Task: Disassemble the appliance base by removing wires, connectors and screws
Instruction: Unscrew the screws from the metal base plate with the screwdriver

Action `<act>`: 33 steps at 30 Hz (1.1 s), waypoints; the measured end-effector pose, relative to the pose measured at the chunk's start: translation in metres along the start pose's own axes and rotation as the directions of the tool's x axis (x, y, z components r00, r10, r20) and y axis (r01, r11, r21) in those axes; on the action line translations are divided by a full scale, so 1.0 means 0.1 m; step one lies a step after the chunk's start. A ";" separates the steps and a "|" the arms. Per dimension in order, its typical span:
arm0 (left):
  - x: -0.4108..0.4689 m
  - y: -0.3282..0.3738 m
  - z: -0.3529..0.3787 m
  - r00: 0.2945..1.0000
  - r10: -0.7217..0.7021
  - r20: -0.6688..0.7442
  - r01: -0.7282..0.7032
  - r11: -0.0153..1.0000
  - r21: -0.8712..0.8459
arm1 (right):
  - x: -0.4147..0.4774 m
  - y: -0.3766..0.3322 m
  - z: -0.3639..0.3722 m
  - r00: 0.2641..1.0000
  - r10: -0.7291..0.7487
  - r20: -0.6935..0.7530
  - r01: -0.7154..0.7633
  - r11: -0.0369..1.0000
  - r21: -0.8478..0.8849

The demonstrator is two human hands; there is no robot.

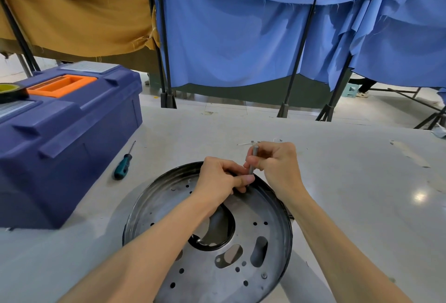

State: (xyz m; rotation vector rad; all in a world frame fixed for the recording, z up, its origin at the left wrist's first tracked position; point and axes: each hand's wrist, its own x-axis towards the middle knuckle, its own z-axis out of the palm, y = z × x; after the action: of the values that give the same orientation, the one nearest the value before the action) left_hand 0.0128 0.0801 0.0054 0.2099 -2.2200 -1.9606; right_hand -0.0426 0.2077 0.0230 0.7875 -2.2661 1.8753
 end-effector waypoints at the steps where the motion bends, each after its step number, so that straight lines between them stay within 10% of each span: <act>1: 0.00 0.01 -0.01 1.000 -0.009 -0.005 0.009 1.000 0.007 | 0.01 0.02 -0.01 1.000 -0.007 0.020 0.006 1.000 0.022; 9: 0.02 0.07 -0.08 1.000 -0.015 -0.022 0.016 0.998 0.065 | 0.15 0.13 -0.09 0.993 0.014 0.121 -0.030 0.990 0.139; 17: 0.13 0.26 -0.09 0.937 0.349 0.018 -0.343 0.909 0.237 | 0.16 0.09 -0.09 0.978 0.002 0.210 -0.032 0.990 0.139; 21: 0.22 0.39 -0.09 0.872 0.469 0.143 -0.435 0.606 0.666 | 0.10 0.11 -0.09 0.976 0.019 0.217 -0.058 0.983 0.176; 26: 0.16 0.50 -0.14 0.621 0.583 0.523 -0.524 -0.187 0.831 | -0.03 0.11 -0.14 0.984 0.042 0.174 -0.083 0.969 0.234; 33: 0.28 0.53 -0.02 0.670 0.412 0.618 -0.594 -0.202 0.778 | -0.10 0.11 -0.12 0.995 0.053 0.083 -0.068 0.978 0.197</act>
State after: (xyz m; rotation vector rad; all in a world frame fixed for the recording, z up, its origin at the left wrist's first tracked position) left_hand -0.0133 0.0782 0.0588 -0.6703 -2.5965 0.3065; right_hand -0.0417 0.2235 0.0122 0.8386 -2.1921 2.1635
